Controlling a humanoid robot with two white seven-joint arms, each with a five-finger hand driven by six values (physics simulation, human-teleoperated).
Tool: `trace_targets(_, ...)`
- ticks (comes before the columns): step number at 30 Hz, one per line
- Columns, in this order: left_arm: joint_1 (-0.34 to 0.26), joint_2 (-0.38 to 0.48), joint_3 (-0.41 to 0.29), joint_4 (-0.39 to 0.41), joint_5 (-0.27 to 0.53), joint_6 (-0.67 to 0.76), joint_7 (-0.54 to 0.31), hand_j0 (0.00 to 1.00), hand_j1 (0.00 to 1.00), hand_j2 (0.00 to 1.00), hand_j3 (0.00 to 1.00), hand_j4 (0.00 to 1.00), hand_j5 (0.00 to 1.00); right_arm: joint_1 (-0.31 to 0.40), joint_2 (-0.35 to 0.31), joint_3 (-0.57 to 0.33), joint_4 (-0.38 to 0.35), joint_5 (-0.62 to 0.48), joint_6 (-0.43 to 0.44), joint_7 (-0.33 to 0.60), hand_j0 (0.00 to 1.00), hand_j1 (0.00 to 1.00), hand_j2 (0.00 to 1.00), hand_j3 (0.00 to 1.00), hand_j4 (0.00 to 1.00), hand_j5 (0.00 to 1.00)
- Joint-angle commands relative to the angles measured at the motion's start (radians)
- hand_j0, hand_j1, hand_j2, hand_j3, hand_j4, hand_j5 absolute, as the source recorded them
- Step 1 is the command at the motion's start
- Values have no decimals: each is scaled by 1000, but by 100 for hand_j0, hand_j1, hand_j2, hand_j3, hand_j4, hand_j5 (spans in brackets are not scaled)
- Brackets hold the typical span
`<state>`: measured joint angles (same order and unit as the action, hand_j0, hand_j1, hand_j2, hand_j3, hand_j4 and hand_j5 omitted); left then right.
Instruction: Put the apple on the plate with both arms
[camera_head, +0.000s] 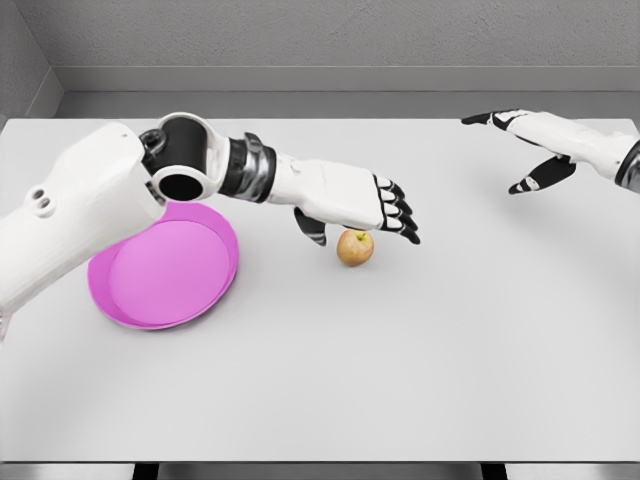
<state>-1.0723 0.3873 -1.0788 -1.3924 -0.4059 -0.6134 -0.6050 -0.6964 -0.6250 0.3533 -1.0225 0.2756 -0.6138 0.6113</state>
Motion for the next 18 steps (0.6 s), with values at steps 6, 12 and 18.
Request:
trace_targets(6, -2, -47, -10, 104, -24, 3, 1, 100, 100, 100, 100, 100, 100, 6, -1, -1, -1, -7, 3, 0, 100, 100, 100, 100, 100, 100)
trace_targets(12, 6, -84, -19, 207, -22, 3, 2, 100, 100, 100, 100, 100, 100, 8, -1, -1, -1, -7, 3, 0, 100, 100, 100, 100, 100, 100)
trace_targets(18, 11, -84, -58, 208, -24, 3, 4, 100, 100, 100, 100, 100, 100, 8, -1, -1, -1, -7, 3, 0, 100, 100, 100, 100, 100, 100)
